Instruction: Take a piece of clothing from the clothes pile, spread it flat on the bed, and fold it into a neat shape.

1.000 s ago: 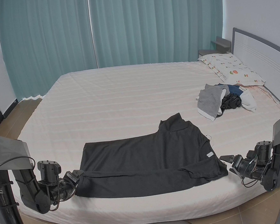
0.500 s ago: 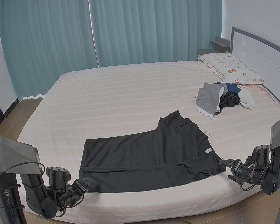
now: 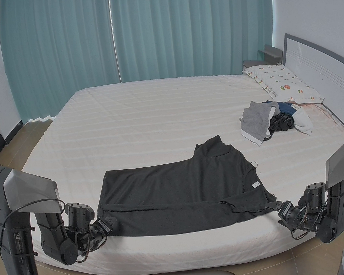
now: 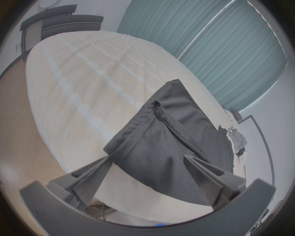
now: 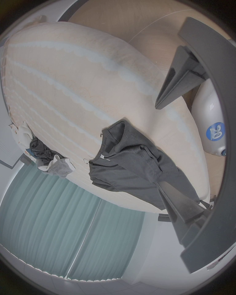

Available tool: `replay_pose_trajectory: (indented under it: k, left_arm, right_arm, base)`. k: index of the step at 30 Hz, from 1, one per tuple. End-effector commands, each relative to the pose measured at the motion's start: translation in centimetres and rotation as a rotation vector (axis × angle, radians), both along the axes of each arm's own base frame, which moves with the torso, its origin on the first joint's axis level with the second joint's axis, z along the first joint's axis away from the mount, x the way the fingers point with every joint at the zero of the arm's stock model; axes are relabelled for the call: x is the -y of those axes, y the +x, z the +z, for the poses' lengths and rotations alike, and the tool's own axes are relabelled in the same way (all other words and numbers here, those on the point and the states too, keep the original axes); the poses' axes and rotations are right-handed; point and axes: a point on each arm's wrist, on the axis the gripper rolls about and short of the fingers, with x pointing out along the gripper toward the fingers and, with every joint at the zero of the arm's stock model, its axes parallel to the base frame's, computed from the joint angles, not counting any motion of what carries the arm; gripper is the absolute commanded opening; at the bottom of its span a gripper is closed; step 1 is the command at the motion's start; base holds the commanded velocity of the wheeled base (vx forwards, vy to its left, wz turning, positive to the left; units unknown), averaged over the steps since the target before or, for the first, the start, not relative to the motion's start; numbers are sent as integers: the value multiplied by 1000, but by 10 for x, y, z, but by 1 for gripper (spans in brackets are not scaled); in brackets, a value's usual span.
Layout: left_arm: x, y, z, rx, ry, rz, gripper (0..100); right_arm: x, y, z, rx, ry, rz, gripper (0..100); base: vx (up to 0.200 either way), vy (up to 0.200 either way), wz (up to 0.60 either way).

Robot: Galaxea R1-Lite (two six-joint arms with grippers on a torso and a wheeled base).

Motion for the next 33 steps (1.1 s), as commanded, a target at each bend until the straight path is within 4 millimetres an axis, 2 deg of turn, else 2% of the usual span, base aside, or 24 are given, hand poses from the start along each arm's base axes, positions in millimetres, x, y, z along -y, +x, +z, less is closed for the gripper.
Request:
replay_pose_trajectory:
  k: [1,20,21,27,33]
  left_arm:
    - [1,4,-9,-11,23,11,0]
    - [-5,5,-7,-1,12,42,0]
    - [-5,5,-7,-1,12,42,0]
    - [-5,5,-7,0,13,43,0]
    - [-9,4,-3,6,12,56,0]
  right_arm:
    - [-12,5,-10,-6,-19,18,100]
    - [-16,42,-28,78,-60,-42,100]
    - [-16,43,-27,83,-59,-42,0]
    - [-16,47,-27,95,-56,-47,0]
    - [-13,41,-19,96,-50,-53,0]
  base:
    - [0,0,0]
    - [0,0,0]
    - [0,0,0]
    - [0,0,0]
    - [0,0,0]
